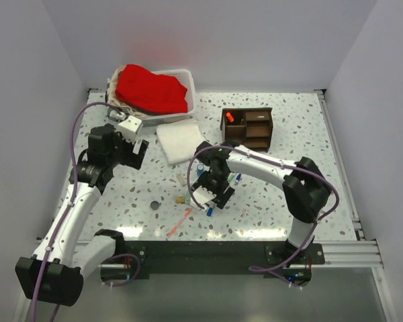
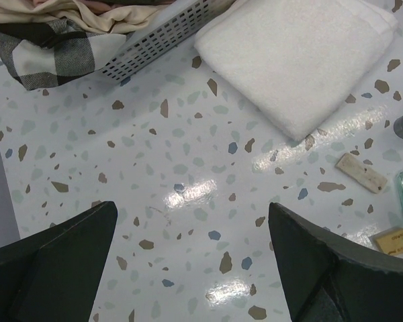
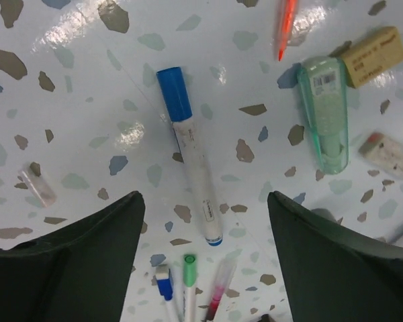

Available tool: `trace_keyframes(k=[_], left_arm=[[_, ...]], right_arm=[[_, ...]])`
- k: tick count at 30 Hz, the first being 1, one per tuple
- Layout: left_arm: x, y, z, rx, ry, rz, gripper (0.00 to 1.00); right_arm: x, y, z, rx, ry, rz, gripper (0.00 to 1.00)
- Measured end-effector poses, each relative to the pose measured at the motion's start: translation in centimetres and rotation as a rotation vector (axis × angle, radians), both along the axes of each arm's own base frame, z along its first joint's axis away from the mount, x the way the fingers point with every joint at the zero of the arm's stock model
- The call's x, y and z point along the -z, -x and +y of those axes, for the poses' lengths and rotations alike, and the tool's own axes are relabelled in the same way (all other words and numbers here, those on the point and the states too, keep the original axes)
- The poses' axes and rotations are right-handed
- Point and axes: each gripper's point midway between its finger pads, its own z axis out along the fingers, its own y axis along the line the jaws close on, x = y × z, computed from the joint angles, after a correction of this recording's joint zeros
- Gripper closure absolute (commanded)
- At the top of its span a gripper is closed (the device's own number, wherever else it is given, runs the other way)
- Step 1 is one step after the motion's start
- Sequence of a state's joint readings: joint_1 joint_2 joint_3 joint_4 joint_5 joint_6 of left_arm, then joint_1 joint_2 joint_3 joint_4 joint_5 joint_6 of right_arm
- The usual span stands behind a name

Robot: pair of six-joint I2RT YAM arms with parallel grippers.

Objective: Sort the stationery into containers
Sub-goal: Pick up the pen from the center of the board.

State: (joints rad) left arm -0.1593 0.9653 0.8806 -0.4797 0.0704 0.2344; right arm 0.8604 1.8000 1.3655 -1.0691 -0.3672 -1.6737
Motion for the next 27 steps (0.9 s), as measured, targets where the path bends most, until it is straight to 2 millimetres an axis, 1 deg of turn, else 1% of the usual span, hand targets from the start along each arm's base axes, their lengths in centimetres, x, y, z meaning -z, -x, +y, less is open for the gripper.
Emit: trace_keyframes(k=[5,9,11,15,19,21,24,27], left_arm=[[-0.1,0.1,0.4,-0.016,0.009,-0.002,0.0],[-0.2,0.2,0.5,-0.02,0.01,-0.003,0.0],[-0.2,0.2,0.6,-0.023,0.01,-0.003,0.0],[-0.2,0.2,0.7,-0.027,0.011,-0.003,0.0],[-0.2,0.2,0.7,-0.028,0.014,-0.003,0.0],[-0.2,0.2,0.7,-0.028,0.015,-0.003,0.0],[-0.2,0.2,0.7,-0.029,0.016,-0.003,0.0],[-0.2,0.1,0.7,-0.029,0.016,-0.002,0.0]], right_arm=[[2.2,1.0,0.7,-0.121,0.053,-0.004,0.44],[4.3,1.8,0.9,-0.162,0.103,0.024,0.47],[4.9,1.8,0.9,-0.171,0.119,0.028,0.49],[5.0,1.6,0.8,-0.176,0.132,0.018,0.59],[5.0,1.4,0.8,-0.176,0.137,0.008,0.66],[5.0,1.3,0.8,-0.174,0.139,0.004,0.66],[5.3,1.3,0.8,-0.173,0.137,-0.003,0.63],[5.6,1.4,0.7,-0.172,0.122,-0.018,0.66]])
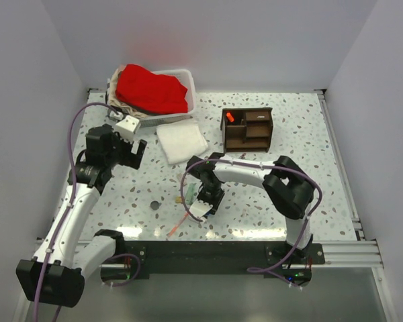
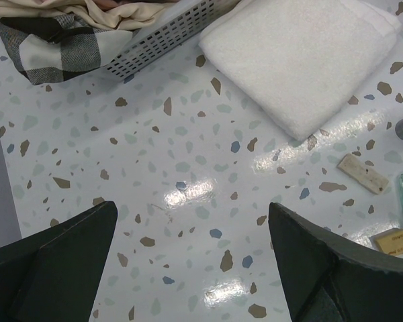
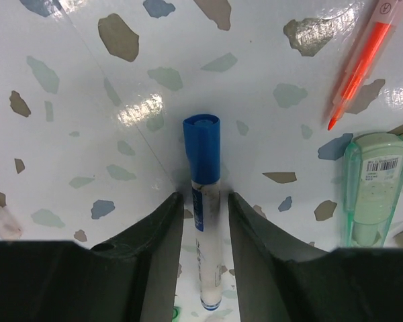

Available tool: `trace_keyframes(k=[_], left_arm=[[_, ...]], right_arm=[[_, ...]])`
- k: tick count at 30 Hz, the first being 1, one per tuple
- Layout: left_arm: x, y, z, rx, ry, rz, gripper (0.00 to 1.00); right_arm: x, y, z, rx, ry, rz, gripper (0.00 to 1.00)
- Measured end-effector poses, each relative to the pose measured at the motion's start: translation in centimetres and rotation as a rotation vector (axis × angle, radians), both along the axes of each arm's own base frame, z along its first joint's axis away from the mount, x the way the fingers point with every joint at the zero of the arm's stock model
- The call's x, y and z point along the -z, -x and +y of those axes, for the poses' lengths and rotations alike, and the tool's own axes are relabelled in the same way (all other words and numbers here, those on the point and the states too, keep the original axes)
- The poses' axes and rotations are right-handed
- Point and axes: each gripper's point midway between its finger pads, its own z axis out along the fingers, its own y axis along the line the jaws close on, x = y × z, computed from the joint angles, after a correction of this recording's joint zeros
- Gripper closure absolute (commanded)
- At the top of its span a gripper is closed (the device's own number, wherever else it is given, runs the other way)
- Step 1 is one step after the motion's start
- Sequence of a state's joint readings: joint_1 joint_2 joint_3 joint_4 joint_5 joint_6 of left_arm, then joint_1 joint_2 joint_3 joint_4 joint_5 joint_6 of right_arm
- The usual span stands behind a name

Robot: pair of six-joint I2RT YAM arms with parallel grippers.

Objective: Sort the stationery into containers
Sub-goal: Pick up the pen from the center of the board, then place the pen in the storage box.

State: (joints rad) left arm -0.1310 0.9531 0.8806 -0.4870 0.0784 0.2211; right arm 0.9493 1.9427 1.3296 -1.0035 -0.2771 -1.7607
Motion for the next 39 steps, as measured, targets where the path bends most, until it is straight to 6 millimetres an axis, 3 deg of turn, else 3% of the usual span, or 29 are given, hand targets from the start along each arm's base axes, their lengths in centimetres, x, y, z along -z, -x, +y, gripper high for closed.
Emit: trace_keyframes(k=[5,11,14,18,21,24,27,30,33,37,39], left_arm=[[0.2,-0.1,-0.1,0.002,0.002,0.008,0.0],[0.3,-0.3,-0.3,0.01,0.006,0.01,0.0],[0.4,-0.5,-0.4,0.014,0.007,0.008,0.0],[0.6,-1.0,-0.5,0.023,0.007,0.009,0.01],[1.2,-1.6,-0.8,0.031,0.01,0.023,0.01],[2.0,-2.0,-1.1,0.041,0.017,0.045,0.02],[2.5,-2.4,-1.5,0.049,0.032,0.061,0.02],[2.4,-2.9,-1.9,0.055,0.058,0.064,0.02],[2.1,-3.6,-2.4,0.054,0.086,0.056,0.02],[2.3,-4.4,-2.7,0.048,0.109,0.065,0.03],[2.6,-4.7,-2.8,0.048,0.11,0.076,0.03]], right_arm=[[0.0,-0.1,0.1,0.027,-0.032,-0.025,1.0],[-0.5,-0.2,0.3,0.115,-0.031,-0.02,1.0],[-2.5,-1.0,1.4,0.173,-0.063,-0.01,1.0],[-10.0,-4.5,6.0,0.356,-0.271,0.015,1.0],[-20.2,-9.0,9.4,0.577,-0.563,0.064,1.0],[-27.4,-13.1,8.7,0.809,-0.799,0.123,1.0],[-30.8,-17.8,5.7,1.078,-0.983,0.179,1.0],[-30.6,-22.5,2.7,1.33,-1.085,0.226,1.0],[-28.1,-25.9,0.8,1.545,-1.121,0.276,1.0],[-24.2,-27.9,-1.5,1.755,-1.139,0.32,1.0],[-23.5,-28.5,-2.1,1.799,-1.16,0.318,1.0]])
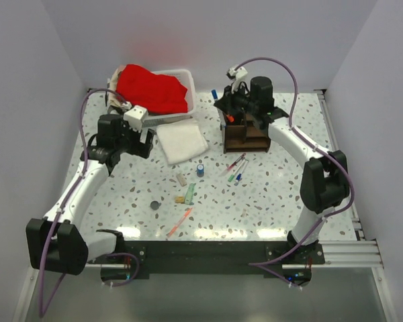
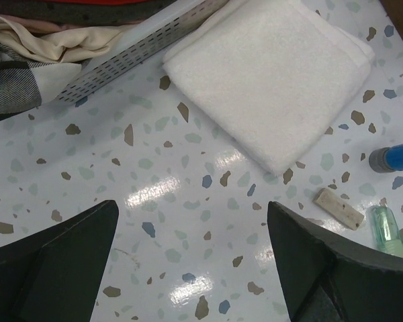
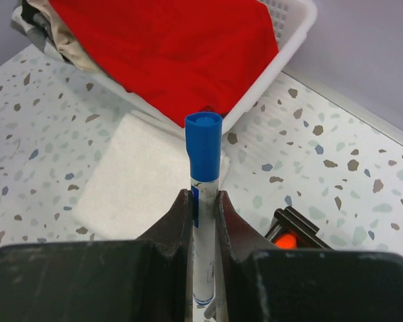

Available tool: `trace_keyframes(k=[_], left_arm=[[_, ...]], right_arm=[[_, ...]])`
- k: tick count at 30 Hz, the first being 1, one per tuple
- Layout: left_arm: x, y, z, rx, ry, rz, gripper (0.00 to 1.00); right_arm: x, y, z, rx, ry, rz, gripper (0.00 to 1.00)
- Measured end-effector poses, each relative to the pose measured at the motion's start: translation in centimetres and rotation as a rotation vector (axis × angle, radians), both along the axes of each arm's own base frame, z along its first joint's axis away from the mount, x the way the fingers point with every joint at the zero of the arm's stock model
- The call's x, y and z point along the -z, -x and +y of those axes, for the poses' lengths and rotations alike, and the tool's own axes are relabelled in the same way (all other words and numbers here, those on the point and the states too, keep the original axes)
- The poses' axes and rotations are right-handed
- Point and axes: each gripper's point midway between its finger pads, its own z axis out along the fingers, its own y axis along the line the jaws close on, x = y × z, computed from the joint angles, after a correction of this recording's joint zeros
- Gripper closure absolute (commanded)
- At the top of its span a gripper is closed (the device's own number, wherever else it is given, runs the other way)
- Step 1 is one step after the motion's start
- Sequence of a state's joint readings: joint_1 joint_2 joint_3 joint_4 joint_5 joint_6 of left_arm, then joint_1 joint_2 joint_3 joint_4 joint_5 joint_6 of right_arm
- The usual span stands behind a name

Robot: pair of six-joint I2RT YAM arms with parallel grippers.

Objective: Sort the stationery into containers
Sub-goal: Place the pen in the storage box.

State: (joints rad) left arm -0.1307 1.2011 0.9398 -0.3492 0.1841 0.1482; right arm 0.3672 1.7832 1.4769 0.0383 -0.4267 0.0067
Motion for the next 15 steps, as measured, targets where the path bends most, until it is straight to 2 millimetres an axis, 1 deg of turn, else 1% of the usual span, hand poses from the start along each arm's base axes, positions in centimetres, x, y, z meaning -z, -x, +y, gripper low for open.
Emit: trace_keyframes(k=[4,9,12,15], left_arm=[[0.3,-0.7,-0.1,0.0,-0.002,0.015,0.03],[0.2,-1.3,-0.2,0.0,-0.002,0.016,0.03],[0.3,-1.4,-0.2,0.0,-0.003,0.02,0.03],[0.3,-1.6,-0.2,0.0,-0.004,0.022,0.04]], right_arm=[[0.2,-0.9,-0.4,0.046,-0.027,-0.043,1.0],[0.4,-1.6,-1.1,0.076,-0.025,-0.085,1.0],[0.6,-2.1,-1.9,0.095,-0.004,-0.112,1.0],[0.7,-2.9,-3.2,0.127,0.018,-0.138,1.0]])
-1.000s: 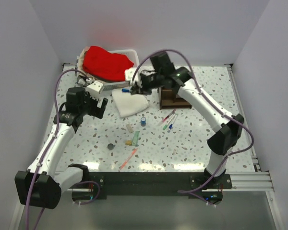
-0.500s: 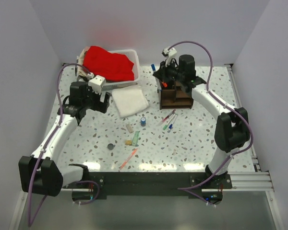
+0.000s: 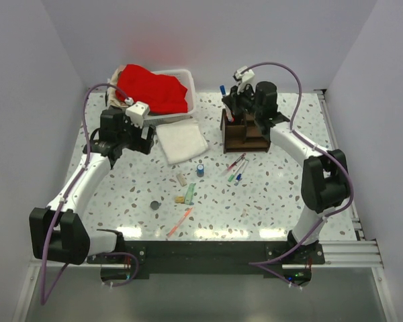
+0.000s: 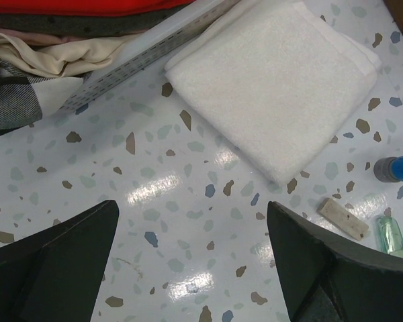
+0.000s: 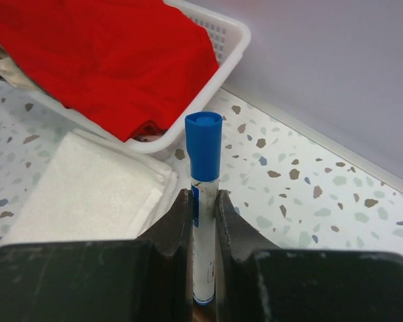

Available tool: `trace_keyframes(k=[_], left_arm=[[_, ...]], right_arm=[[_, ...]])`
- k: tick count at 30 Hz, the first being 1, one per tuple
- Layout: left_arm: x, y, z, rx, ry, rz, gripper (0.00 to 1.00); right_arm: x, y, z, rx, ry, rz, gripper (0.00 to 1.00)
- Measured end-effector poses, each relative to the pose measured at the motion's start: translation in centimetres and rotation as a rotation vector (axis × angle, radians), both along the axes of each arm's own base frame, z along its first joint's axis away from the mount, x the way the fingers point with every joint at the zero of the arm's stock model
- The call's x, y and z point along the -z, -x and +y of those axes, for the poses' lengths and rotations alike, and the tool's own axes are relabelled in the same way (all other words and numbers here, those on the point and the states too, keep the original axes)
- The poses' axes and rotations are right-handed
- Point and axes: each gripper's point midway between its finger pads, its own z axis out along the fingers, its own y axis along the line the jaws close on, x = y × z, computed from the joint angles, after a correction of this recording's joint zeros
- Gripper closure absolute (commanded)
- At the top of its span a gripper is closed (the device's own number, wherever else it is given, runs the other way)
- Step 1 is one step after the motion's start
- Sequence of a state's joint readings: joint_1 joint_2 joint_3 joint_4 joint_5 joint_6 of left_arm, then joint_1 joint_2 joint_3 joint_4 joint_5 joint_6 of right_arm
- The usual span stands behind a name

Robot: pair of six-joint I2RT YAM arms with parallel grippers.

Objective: Sort the stationery into containers
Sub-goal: Place the pen in the storage box.

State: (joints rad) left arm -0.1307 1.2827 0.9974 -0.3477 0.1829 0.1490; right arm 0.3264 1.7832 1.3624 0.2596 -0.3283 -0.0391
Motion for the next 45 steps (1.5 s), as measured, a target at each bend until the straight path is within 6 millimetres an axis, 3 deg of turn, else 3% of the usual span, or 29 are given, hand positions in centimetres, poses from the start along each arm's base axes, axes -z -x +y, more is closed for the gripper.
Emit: trace_keyframes(k=[5,10,16,19,20,21,24,31,34,39,42,45], left_arm=[[0.0,-0.3,0.0,0.0,0.0,0.001,0.04],[0.1,-0.4,-0.1,0.0,0.0,0.005,0.04],[0.1,-0.4,-0.1,0.0,-0.001,0.005,0.04],[0.1,-0.4,0.0,0.0,-0.001,0.005,0.04],[0.1,-0.4,0.0,0.001,-0.001,0.004,0.04],[0.1,-0.4,0.0,0.001,-0.002,0.004,0.04],[0.1,-0.4,0.0,0.0,-0.002,0.004,0.04],[0.0,-0.6,-0.1,0.001,-0.002,-0.004,0.04],[-0.4,-0.7,-0.1,0.001,0.0,-0.018,0.04],[-2.1,-0.8,-0.3,0.009,0.016,-0.083,0.04],[-3.2,-0.8,-0.5,0.021,0.031,-0.132,0.05],[-3.8,-1.6,-1.6,0.051,0.066,-0.155,0.11]], right_arm=[[-0.3,-1.2,-2.3,0.055,0.024,-0.033,1.0],[0.0,-1.7,-3.1,0.073,0.069,-0.059,1.0],[3.0,-1.6,-3.4,0.073,0.121,-0.025,0.99],[4.3,-1.5,-3.5,0.074,0.132,0.0,0.67],[4.5,-1.5,-3.6,0.074,0.135,0.004,0.41],[4.7,-1.4,-3.6,0.075,0.136,0.008,0.34],[4.8,-1.5,-3.9,0.089,0.148,0.009,0.28],[4.5,-0.2,-4.4,0.119,0.126,0.081,0.27],[2.6,1.2,-5.0,0.175,0.056,0.14,0.28],[-0.8,5.5,-5.7,0.292,-0.154,0.321,0.31],[0.0,7.1,-5.8,0.335,-0.227,0.435,0.41],[3.6,8.7,-6.2,0.389,-0.233,0.569,0.49]])
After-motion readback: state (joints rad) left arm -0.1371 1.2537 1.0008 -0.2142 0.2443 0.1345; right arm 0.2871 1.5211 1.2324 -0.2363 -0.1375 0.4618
